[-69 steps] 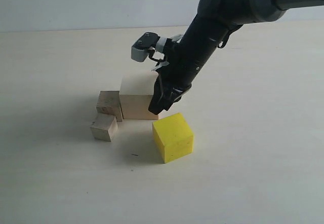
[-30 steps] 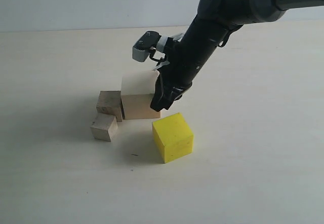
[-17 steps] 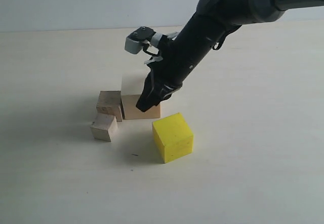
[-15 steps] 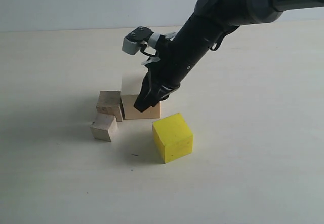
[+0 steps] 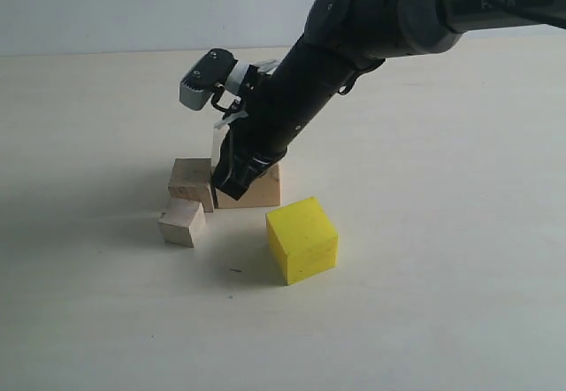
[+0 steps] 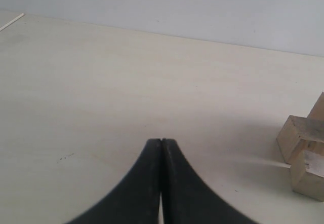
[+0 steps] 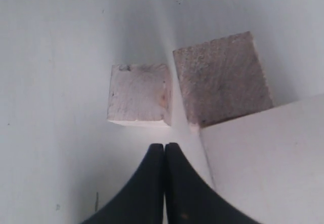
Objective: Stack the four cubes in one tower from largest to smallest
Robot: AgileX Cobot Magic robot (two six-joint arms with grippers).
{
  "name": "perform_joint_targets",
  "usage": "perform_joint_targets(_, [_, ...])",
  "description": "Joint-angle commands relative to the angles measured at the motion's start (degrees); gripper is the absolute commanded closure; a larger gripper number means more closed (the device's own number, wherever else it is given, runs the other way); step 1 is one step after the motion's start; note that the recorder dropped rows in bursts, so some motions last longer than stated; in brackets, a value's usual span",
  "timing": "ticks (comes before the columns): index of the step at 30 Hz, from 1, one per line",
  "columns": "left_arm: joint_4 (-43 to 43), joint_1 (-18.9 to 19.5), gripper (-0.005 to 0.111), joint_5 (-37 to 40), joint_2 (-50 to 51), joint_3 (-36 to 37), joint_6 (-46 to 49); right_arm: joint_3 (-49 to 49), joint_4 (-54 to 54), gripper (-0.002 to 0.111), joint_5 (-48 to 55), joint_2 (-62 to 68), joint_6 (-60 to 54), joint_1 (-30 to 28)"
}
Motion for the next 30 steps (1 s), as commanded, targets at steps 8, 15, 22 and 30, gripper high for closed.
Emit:
perform_joint_targets(8, [0.2, 0.1, 0.107, -0.4, -0.4, 0.2, 0.2, 0.0, -2.5, 0.108, -3.4, -0.1, 2.7, 0.1])
perform_joint_targets(15, [0.2, 0.1, 0.107, -0.4, -0.4, 0.2, 0.2, 0.0, -2.3, 0.108, -4.9, -0.1, 2.7, 0.1])
perform_joint_targets(22, [0.2, 0.1, 0.107, -0.4, -0.4, 0.2, 0.2, 0.0, -3.2, 0.108, 1.4, -0.1, 4.2, 0.1])
perform_joint_targets(30, [0.2, 0.1, 0.107, -0.4, -0.4, 0.2, 0.2, 0.0, -14.7, 0.108, -1.5, -0.1, 13.6, 0.1])
